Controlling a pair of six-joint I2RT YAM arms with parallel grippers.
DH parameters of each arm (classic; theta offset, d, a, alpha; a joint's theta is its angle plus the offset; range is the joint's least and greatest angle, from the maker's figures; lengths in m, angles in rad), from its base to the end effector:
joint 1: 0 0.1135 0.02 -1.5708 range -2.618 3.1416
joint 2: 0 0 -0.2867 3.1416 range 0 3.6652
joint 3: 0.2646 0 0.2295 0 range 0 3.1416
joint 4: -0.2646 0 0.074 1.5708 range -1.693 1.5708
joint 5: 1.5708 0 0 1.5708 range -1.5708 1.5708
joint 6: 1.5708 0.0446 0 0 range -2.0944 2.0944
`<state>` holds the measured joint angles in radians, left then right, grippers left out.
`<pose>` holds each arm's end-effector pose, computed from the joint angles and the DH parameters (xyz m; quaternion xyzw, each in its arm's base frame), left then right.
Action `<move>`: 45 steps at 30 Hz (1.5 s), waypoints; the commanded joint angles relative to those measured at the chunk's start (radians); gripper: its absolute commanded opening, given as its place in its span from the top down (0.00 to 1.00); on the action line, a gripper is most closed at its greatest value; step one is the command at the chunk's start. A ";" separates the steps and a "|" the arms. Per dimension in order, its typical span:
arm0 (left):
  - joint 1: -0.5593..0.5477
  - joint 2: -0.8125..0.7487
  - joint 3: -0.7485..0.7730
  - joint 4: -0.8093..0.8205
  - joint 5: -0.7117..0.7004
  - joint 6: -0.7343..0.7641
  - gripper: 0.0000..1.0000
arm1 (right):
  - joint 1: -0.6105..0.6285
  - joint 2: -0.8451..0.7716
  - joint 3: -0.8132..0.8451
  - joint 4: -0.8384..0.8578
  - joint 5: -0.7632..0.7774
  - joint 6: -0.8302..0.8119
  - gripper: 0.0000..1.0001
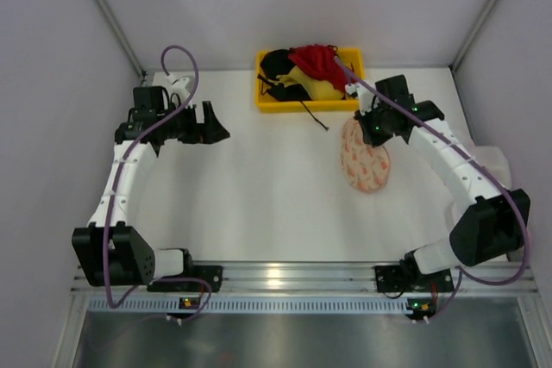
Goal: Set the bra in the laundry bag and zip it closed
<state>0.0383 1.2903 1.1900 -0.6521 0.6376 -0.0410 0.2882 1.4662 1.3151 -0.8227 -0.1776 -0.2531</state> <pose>0.2481 -0.0171 0.3515 0.0901 0.8755 -0.2881 0.3774 0.2704 0.0884 0.3271 -0.2797 0.9104 0.0899 0.2914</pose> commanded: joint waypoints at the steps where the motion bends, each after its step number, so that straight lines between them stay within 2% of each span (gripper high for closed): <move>1: 0.002 0.056 0.036 0.094 0.048 -0.075 0.04 | 0.159 -0.043 0.013 0.050 0.243 -0.078 1.00; 6: 0.002 0.124 0.030 0.115 0.074 -0.157 0.04 | 0.331 0.083 0.027 0.053 0.395 -0.063 1.00; 9: 0.000 0.147 0.008 0.132 0.108 -0.192 0.04 | 0.373 0.167 0.067 0.040 0.388 -0.022 0.99; 14: 0.000 0.185 -0.029 0.152 0.138 -0.240 0.05 | 0.417 0.285 0.160 0.025 0.326 0.015 0.90; 17: 0.000 0.199 -0.059 0.178 0.172 -0.281 0.05 | 0.439 0.334 0.214 0.014 0.254 0.037 0.71; 18: 0.000 0.205 -0.078 0.183 0.178 -0.287 0.05 | 0.448 0.344 0.237 0.010 0.200 0.038 0.52; 19: 0.000 0.207 -0.084 0.186 0.180 -0.293 0.05 | 0.450 0.351 0.246 0.004 0.184 0.037 0.50; 21: 0.000 0.213 -0.099 0.186 0.181 -0.293 0.05 | 0.459 0.361 0.269 -0.010 0.075 0.028 0.38; 22: 0.000 0.214 -0.107 0.186 0.180 -0.292 0.05 | 0.459 0.356 0.276 -0.012 0.057 0.028 0.37; 25: 0.000 0.213 -0.138 0.186 0.182 -0.290 0.05 | 0.454 0.313 0.276 -0.023 0.010 -0.006 0.36; 28: 0.000 0.208 -0.161 0.186 0.182 -0.284 0.05 | 0.404 0.277 0.227 -0.015 -0.028 -0.038 0.43; 30: 0.000 0.213 -0.168 0.189 0.180 -0.281 0.05 | 0.367 0.272 0.155 -0.001 -0.001 -0.096 0.50; 33: 0.000 0.221 -0.176 0.212 0.177 -0.295 0.05 | 0.353 0.276 0.061 0.058 0.032 -0.141 0.52; 40: 0.000 0.224 -0.165 0.223 0.171 -0.301 0.05 | 0.355 0.364 0.087 0.109 -0.055 -0.084 0.50; 45: 0.002 0.199 -0.175 0.224 0.159 -0.284 0.05 | 0.376 0.361 0.107 0.105 -0.146 -0.095 0.56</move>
<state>0.0383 1.5188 1.0176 -0.4751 0.7944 -0.3382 0.6418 1.8397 1.3708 -0.7666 -0.2401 -0.3401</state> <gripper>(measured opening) 0.947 0.456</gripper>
